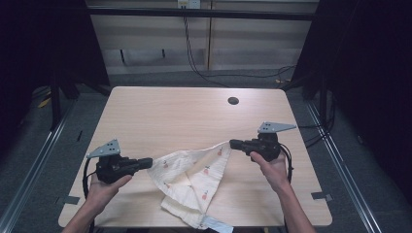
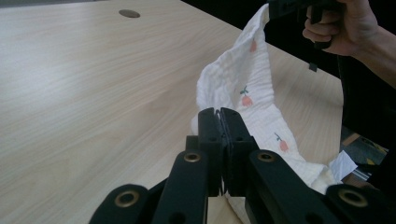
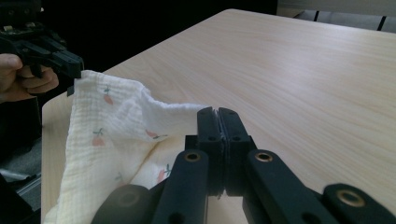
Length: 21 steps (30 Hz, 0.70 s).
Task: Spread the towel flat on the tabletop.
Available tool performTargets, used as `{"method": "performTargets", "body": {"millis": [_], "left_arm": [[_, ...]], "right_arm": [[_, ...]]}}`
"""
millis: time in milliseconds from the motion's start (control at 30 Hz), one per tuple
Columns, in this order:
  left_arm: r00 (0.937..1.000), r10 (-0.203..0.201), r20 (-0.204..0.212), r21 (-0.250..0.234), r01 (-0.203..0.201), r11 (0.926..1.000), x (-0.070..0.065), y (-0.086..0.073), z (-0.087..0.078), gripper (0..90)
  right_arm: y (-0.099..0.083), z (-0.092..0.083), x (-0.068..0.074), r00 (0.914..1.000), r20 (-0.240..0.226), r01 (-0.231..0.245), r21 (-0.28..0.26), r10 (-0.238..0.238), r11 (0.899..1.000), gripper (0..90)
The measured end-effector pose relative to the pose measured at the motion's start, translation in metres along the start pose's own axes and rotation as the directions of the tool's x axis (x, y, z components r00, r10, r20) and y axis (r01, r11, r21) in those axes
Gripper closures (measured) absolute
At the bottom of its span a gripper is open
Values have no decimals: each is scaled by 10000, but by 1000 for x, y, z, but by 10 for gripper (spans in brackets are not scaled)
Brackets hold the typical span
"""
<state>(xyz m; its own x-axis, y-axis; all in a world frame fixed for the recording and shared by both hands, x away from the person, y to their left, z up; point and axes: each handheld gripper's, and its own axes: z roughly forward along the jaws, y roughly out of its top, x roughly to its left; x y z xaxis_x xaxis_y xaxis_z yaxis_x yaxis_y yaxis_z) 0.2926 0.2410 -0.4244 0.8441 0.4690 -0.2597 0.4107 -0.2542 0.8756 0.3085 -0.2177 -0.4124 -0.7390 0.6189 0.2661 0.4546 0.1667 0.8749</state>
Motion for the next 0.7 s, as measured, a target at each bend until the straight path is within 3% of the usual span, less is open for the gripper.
{"method": "performTargets", "body": {"millis": [167,700], "left_arm": [[9999,108,-58,-361,-110,9993,-1,13,-5,883],[9969,731,-298,-1117,-760,9908,-5,69,-11,884]], "right_arm": [[15,-11,1,9998,-81,160,-293,-163,9994,888],[53,-40,9,9979,378,561,-834,-531,9949,889]]}}
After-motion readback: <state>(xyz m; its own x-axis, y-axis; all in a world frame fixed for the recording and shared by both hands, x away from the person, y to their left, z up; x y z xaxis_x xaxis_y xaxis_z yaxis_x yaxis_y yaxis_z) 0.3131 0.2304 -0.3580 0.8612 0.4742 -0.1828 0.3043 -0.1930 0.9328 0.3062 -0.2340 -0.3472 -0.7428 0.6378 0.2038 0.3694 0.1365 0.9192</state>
